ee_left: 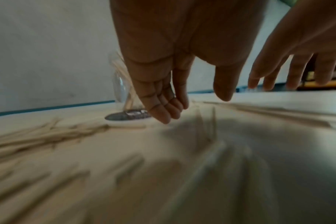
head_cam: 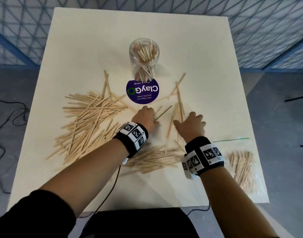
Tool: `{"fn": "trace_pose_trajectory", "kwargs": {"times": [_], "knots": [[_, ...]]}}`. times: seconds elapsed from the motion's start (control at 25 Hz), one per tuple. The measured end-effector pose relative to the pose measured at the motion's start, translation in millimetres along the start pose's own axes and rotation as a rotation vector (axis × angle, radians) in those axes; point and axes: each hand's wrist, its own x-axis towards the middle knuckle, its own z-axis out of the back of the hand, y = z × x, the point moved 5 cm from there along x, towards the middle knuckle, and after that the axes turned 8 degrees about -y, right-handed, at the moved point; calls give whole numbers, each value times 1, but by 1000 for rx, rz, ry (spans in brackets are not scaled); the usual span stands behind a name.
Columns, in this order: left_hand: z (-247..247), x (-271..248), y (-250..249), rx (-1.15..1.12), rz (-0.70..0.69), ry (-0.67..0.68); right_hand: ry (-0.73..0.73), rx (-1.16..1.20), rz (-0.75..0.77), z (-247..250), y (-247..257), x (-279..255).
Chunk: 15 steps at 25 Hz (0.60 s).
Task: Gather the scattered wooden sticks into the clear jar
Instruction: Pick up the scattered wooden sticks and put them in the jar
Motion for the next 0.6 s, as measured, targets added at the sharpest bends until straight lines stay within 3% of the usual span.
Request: {"fn": "trace_pose_trajectory", "kwargs": {"times": [0.16, 0.44, 0.6], "knots": [[-15, -9, -3, -18, 49, -97, -16, -25, 3, -29, -13, -21], [-18, -1, -15, 109, 124, -75, -45, 100, 24, -36, -3, -12], [-23, -1, -19, 157, 71, -100, -43, 154, -40, -34, -3, -6]]}}
